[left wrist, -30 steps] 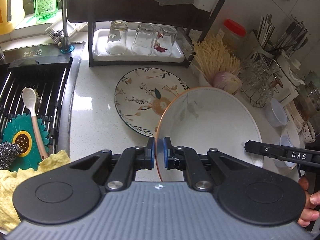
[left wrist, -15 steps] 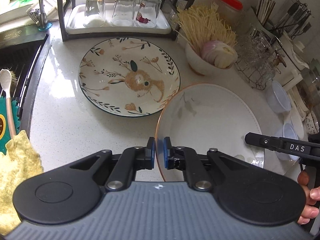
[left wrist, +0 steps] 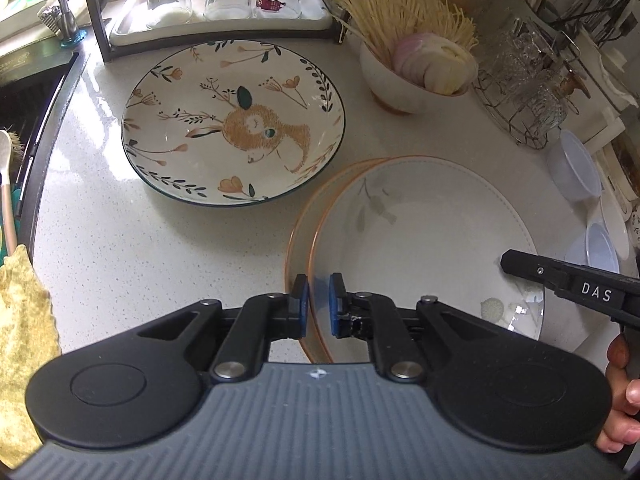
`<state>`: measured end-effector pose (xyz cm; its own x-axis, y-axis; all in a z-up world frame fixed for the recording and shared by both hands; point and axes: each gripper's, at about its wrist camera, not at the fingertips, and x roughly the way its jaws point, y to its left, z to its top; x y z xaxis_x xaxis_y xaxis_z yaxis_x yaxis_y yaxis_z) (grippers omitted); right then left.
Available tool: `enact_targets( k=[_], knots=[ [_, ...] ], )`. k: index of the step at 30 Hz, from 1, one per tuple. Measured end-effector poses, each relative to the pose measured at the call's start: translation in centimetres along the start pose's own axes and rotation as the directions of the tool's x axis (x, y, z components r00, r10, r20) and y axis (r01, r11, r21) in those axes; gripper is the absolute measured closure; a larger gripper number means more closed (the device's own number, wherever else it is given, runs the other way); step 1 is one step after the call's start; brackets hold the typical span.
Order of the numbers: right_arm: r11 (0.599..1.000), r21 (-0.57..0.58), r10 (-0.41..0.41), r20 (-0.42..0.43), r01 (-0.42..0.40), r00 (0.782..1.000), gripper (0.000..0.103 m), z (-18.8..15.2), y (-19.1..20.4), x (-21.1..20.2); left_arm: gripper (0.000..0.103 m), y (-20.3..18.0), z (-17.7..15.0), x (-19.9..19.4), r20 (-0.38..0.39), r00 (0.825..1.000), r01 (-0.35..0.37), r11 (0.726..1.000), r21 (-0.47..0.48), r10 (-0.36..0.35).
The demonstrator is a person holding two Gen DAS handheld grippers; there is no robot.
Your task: Organize plates and bowls
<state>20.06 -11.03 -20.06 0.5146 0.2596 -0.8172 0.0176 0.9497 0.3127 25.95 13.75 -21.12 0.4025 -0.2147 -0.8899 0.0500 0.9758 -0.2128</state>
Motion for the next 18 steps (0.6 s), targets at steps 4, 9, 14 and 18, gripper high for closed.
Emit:
enact_targets(
  k=[4, 9, 14, 18],
  knots=[
    [1.0, 0.001, 0.004, 0.005, -0.004, 1.0, 0.086, 0.1, -0.1, 0.2, 0.09, -0.5, 0.1, 0.2, -0.01, 1.0, -0.021, 1.0, 0.009, 0.021],
    [1.0, -0.019, -0.004, 0.024, 0.005, 1.0, 0.086, 0.1, 0.2, 0.5, 0.087, -0.8, 0.2, 0.1, -0.016, 0.999, -0.034, 0.999, 0.008, 0.034],
    [1.0, -0.007, 0.002, 0.021, -0.001, 1.0, 0.086, 0.2, 0.2, 0.8, 0.065, -0.9, 0.5, 0.0, -0.025, 1.0, 0.002, 1.0, -0.004, -0.002],
    [1.0, -0.02, 0.002, 0.016, -0.002, 1.0, 0.085, 0.2, 0.3, 1.1, 0.052, -1.1, 0.9, -0.1, -0.053, 0.998, 0.019, 0.999, -0.035, -0.02]
  ],
)
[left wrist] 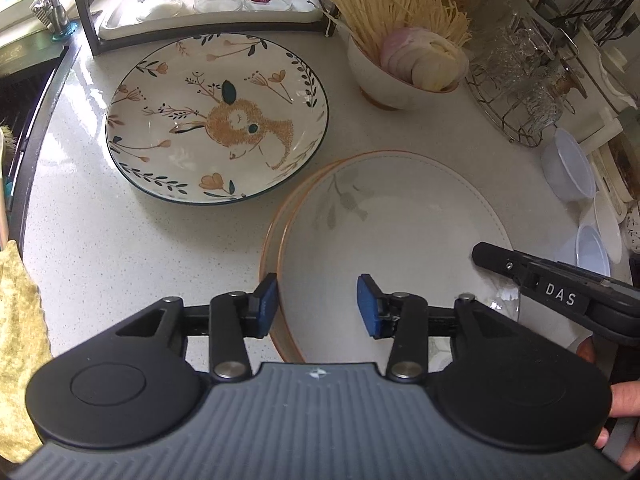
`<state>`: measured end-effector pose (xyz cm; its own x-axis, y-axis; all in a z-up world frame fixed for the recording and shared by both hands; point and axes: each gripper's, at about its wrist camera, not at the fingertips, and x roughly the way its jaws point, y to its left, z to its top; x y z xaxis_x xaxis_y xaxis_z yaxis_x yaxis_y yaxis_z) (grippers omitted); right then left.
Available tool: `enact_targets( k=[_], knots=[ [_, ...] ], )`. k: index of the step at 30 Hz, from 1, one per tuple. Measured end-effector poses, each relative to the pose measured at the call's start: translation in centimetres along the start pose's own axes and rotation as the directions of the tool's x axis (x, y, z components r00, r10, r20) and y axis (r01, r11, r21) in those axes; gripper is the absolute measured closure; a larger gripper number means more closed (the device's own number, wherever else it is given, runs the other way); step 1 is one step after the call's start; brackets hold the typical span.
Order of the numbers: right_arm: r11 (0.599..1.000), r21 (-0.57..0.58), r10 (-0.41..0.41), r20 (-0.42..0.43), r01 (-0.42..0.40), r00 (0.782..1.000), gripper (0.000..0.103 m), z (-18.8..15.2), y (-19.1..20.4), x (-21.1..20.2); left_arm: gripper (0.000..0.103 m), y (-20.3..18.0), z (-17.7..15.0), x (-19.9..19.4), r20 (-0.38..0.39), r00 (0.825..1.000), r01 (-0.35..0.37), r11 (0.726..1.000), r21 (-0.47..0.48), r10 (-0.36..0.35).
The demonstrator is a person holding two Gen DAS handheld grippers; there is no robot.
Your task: Organize plates and bowls
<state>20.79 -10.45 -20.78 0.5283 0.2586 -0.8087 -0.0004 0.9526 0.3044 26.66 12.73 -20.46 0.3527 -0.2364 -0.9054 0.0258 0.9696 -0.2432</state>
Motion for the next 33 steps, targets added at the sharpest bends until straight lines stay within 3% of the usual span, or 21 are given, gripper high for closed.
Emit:
enact_targets(
  k=[9, 19, 25, 28, 33],
  knots=[
    [0.998, 0.044, 0.049, -0.02, -0.048, 0.999, 0.085, -0.4, -0.9, 0.3, 0.041, 0.7, 0.8, -0.9, -0.057, 0.998, 0.024, 0.996, -0.09, -0.029],
    [0.993, 0.08, 0.087, -0.015, -0.085, 0.996, 0.084, -0.5, -1.5, 0.3, 0.039, 1.5, 0.1, -2.2, -0.05, 0.998, -0.03, 0.99, -0.136, 0.023],
    [0.989, 0.104, 0.104, 0.009, -0.104, 0.995, 0.084, 0.1, -2.1, -0.8, 0.039, 1.0, -0.4, -4.0, 0.028, 0.998, -0.05, 0.99, -0.131, 0.054],
    [0.994, 0.078, 0.078, 0.052, -0.082, 0.996, 0.084, 0.6, -2.0, -1.8, 0.039, 0.1, -0.5, -5.0, 0.077, 0.994, -0.07, 0.993, -0.091, 0.077],
    [0.994, 0.033, 0.101, 0.104, -0.105, 0.989, 0.084, 1.6, -1.7, -3.8, 0.039, -1.4, -0.4, -7.1, 0.162, 0.983, -0.08, 0.995, -0.06, 0.089]
  ],
)
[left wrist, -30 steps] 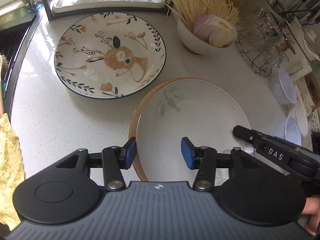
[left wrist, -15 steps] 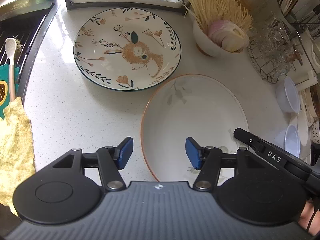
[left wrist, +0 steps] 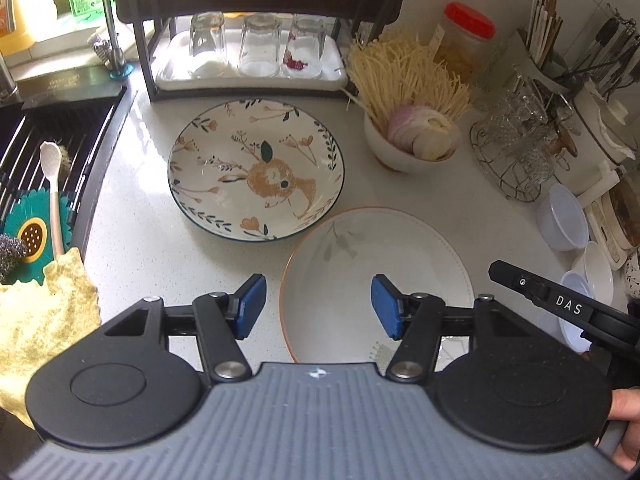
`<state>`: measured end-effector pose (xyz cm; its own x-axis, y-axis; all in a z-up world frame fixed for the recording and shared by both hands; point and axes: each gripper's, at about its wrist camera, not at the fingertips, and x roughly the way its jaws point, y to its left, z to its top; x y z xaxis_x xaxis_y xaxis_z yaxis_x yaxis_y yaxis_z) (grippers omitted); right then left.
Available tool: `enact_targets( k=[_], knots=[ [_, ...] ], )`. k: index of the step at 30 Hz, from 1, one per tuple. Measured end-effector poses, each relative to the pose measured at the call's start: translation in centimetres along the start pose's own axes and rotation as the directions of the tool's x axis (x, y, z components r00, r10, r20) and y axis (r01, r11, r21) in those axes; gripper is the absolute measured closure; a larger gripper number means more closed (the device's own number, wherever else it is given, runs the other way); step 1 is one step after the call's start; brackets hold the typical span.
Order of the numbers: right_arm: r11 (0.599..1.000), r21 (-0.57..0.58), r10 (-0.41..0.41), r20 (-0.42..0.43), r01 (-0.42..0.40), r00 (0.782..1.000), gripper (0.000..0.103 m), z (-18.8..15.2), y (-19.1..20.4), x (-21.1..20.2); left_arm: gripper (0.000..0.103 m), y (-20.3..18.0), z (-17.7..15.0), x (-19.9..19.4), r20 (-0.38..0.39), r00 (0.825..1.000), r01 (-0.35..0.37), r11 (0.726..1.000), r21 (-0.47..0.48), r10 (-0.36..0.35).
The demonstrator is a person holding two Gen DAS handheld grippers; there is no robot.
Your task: Organize plates and bowls
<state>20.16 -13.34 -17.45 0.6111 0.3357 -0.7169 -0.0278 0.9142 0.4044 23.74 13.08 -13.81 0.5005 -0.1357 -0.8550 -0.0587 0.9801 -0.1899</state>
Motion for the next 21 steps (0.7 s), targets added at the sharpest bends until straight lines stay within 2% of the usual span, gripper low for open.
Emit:
enact_targets(
  k=[9, 21],
  knots=[
    [0.992, -0.105, 0.081, 0.114, -0.069, 0.99, 0.084, 1.8, 2.5, -5.3, 0.039, -2.1, 0.6, -4.7, 0.114, 0.993, 0.033, 0.999, 0.035, -0.036],
    [0.98, -0.16, 0.15, 0.187, -0.121, 0.971, 0.084, 2.4, 4.4, -10.9, 0.039, -4.1, 0.4, -10.3, 0.238, 0.971, 0.0, 0.996, 0.084, -0.02]
  ],
)
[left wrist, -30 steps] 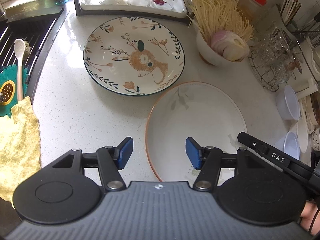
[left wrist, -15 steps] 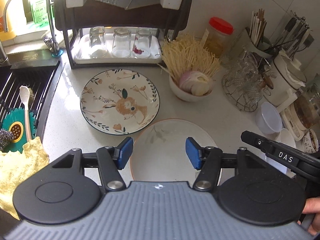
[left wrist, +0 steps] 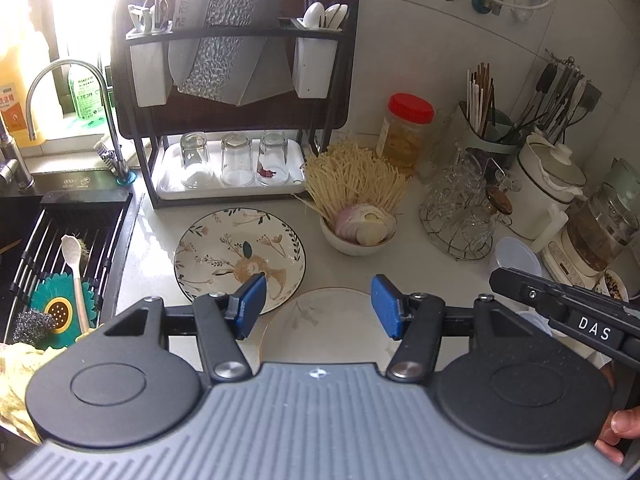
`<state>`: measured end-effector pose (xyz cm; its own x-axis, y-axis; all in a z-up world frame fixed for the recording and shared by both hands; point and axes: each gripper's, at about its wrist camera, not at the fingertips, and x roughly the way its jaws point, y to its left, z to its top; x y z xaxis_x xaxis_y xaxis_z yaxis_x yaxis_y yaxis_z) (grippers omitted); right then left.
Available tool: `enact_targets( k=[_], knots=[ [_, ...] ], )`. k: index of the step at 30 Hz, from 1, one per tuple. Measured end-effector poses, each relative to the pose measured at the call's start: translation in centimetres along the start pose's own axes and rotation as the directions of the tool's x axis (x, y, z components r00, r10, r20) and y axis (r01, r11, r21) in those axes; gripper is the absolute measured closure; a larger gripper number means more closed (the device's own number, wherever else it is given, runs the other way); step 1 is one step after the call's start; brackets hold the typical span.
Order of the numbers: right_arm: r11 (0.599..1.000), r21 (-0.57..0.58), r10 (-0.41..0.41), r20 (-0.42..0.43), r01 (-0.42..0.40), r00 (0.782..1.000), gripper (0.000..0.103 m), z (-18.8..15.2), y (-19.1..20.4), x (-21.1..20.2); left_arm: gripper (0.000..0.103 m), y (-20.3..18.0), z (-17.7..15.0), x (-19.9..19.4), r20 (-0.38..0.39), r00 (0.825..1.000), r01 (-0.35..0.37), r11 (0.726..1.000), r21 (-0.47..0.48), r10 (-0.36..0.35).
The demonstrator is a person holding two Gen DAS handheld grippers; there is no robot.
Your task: Organize plates and bowls
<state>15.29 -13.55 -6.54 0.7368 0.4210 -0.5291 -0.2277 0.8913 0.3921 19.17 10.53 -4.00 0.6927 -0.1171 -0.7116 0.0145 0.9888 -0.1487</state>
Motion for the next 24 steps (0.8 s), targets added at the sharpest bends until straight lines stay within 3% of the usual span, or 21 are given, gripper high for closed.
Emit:
enact_targets(
  k=[12, 24],
  knots=[
    [0.999, -0.047, 0.028, 0.027, -0.027, 0.999, 0.084, 0.0, 1.8, -2.3, 0.039, -0.6, -0.7, -2.8, 0.056, 0.998, -0.006, 1.0, 0.016, 0.005],
    [0.996, -0.078, 0.029, -0.022, -0.03, 0.999, 0.084, -0.9, 1.6, -2.6, 0.039, -0.4, -2.0, -3.3, 0.048, 0.999, -0.017, 0.997, -0.071, 0.02]
  ],
)
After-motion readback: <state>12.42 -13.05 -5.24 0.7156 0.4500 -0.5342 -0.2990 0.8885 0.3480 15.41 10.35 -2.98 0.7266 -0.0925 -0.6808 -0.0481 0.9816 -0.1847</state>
